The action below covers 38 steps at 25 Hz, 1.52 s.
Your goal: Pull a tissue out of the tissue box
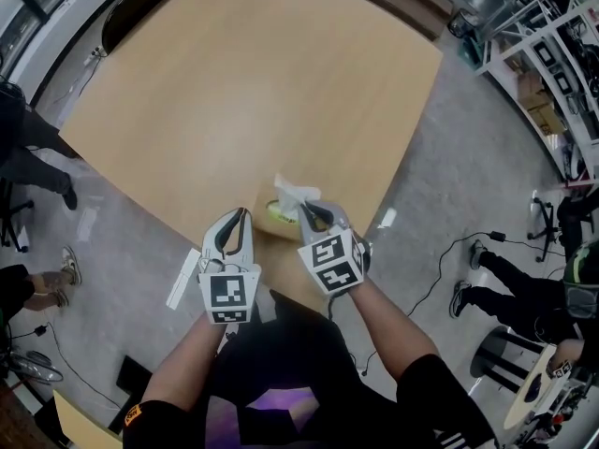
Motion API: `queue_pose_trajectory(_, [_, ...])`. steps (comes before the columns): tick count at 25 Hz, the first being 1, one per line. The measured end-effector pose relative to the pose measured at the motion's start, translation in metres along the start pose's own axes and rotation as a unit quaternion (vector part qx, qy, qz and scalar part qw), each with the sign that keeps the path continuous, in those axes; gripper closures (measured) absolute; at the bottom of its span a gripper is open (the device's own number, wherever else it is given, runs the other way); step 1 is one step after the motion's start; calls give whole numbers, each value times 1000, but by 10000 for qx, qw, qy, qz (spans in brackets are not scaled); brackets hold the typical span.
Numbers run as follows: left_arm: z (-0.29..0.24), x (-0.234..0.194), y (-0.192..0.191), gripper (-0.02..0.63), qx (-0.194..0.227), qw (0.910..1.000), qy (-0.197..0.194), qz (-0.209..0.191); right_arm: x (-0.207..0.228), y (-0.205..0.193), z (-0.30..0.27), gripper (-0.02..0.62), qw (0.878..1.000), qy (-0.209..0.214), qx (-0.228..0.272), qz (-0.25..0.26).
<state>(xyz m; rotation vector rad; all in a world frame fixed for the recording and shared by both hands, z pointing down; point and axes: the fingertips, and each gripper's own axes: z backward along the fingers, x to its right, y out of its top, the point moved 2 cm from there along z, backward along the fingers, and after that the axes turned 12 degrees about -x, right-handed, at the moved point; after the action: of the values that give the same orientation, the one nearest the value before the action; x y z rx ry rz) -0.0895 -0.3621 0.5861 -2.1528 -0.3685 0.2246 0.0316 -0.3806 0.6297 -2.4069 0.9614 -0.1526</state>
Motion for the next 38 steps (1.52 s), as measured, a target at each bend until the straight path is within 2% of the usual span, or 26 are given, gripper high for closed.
queue_pose_trajectory(11, [8,5,22,588,245,9996,-54,-91,9,15,25,595,9994,-45,320,-146])
queue_pose_trajectory(18, [28,3,43,588,588,9982,-83,-59,19,43,71,595,9941,-450,918,-351])
queue_pose_trajectory(23, [53,4,50,588,818,9966,-108,-47,13,48,106,595,9879,-735,1253,-536])
queue_pose_trajectory(28, [90,11,53,588,1015,9947,-167,-66,-3,33,139,597,9809,-1037,1464,-752])
queue_pose_trajectory(38, [155,27,6,588,935,9936,-637,-14,-78,-16,181,597,9714,-1298,1514,-1293])
